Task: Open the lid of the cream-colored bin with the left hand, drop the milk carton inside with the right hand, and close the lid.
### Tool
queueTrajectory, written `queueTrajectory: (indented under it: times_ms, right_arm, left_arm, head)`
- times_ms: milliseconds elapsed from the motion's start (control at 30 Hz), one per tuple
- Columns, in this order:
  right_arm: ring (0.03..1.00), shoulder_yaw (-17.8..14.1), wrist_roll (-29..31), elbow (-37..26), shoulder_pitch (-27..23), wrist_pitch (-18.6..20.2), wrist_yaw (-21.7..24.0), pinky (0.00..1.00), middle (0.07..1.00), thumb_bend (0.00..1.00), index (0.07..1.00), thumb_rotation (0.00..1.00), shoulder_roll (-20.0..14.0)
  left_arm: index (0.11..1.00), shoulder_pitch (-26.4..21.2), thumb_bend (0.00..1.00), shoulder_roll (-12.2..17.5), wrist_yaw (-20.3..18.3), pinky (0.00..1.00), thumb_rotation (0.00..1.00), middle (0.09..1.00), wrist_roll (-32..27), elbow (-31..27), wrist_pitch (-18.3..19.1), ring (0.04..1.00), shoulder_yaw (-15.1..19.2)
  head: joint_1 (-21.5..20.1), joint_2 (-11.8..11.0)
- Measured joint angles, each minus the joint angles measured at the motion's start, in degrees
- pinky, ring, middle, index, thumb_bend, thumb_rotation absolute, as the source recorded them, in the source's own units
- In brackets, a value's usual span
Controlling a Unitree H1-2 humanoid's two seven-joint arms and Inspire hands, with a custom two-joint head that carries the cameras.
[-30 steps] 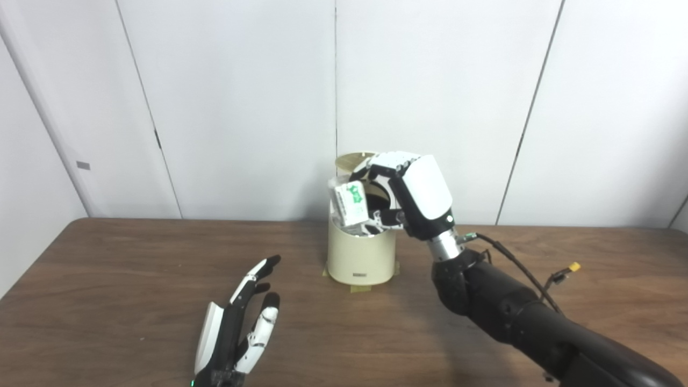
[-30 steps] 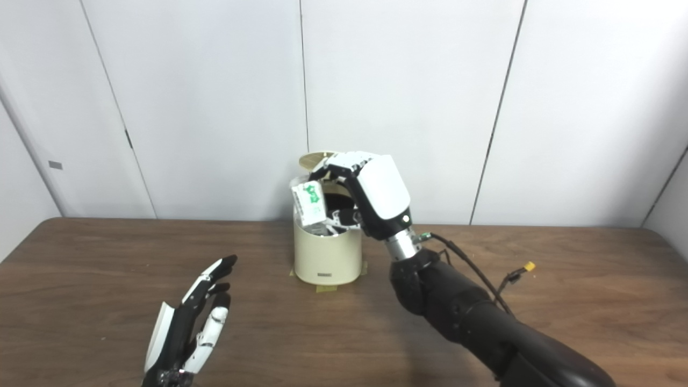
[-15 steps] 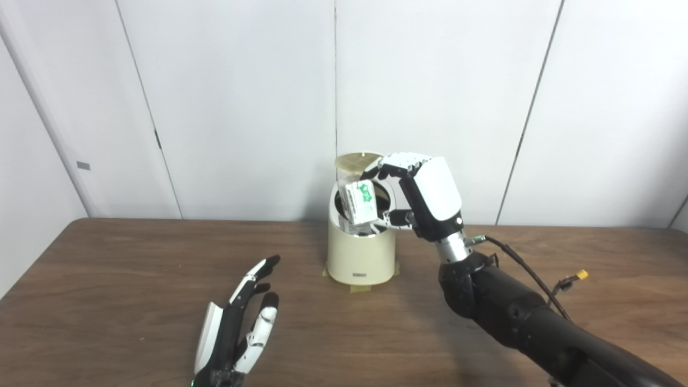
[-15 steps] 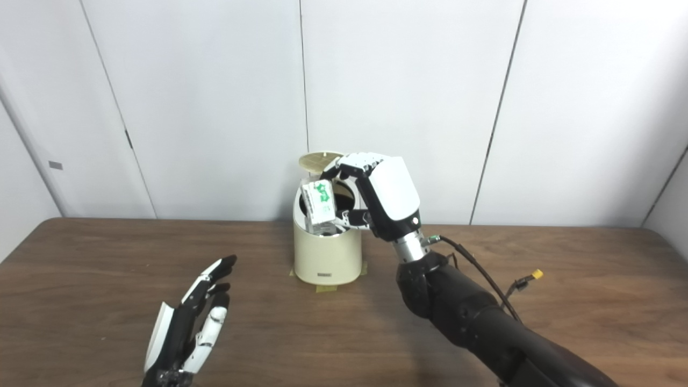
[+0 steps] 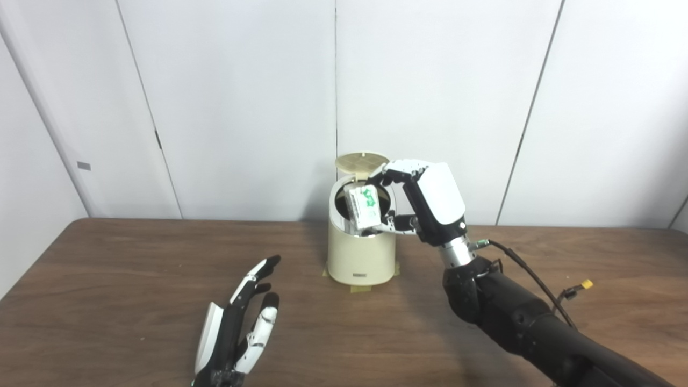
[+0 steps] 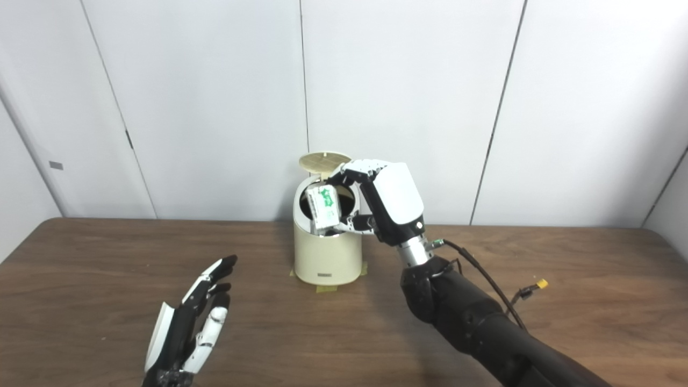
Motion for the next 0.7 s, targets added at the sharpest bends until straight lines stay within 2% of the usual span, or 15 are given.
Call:
queueTrajectory:
  times_ms: [267, 400, 433, 500, 567, 700]
  right_arm:
    - [0.457, -1.04, -0.66, 0.58, 0.19, 0.00, 0.36, 0.40, 0.509, 0.52, 0.458, 0.00, 0.07]
    - [0.458, -2.56, -0.70, 0.89, 0.46, 0.00, 2.28, 0.45, 0.515, 0.52, 0.476, 0.00, 0.28]
    - [0.544, -3.20, -0.89, 1.10, 0.60, 0.00, 2.80, 0.49, 0.603, 0.77, 0.578, 0.00, 0.47]
    - [0.610, -4.48, -1.85, 1.29, 0.92, 0.00, 3.43, 0.52, 0.685, 0.91, 0.669, 0.00, 0.80]
    - [0.646, -5.16, -2.80, 1.27, 1.00, -0.01, 3.89, 0.54, 0.732, 0.95, 0.720, 0.00, 0.84]
    - [0.684, -6.92, -4.44, 1.15, 1.02, -0.01, 4.70, 0.56, 0.779, 0.97, 0.767, 0.02, 0.86]
  left_arm:
    - [0.877, -0.01, 0.36, 0.04, 0.00, 0.80, 0.87, 0.891, 0.00, 0.00, 0.00, 0.881, -0.07]
    - [0.879, -0.01, 0.36, 0.11, 0.00, 0.80, 0.88, 0.890, 0.04, 0.00, 0.02, 0.880, -0.15]
    - [0.878, -0.01, 0.36, 0.11, 0.00, 0.80, 0.88, 0.890, 0.05, 0.00, 0.02, 0.881, -0.15]
    - [0.877, -0.02, 0.35, 0.12, 0.00, 0.80, 0.88, 0.889, 0.03, 0.00, 0.02, 0.879, -0.15]
    - [0.876, -0.06, 0.35, 0.14, 0.00, 0.80, 0.88, 0.888, 0.02, 0.00, 0.01, 0.878, -0.15]
    - [0.876, -0.10, 0.35, 0.15, 0.01, 0.80, 0.89, 0.888, 0.03, 0.03, 0.02, 0.879, -0.16]
  head:
    - [0.00, 0.00]
    - [-0.09, -0.09]
    - [-0.09, -0.09]
    - [-0.26, 0.00]
    - [-0.26, 0.00]
    - [-0.26, -0.18]
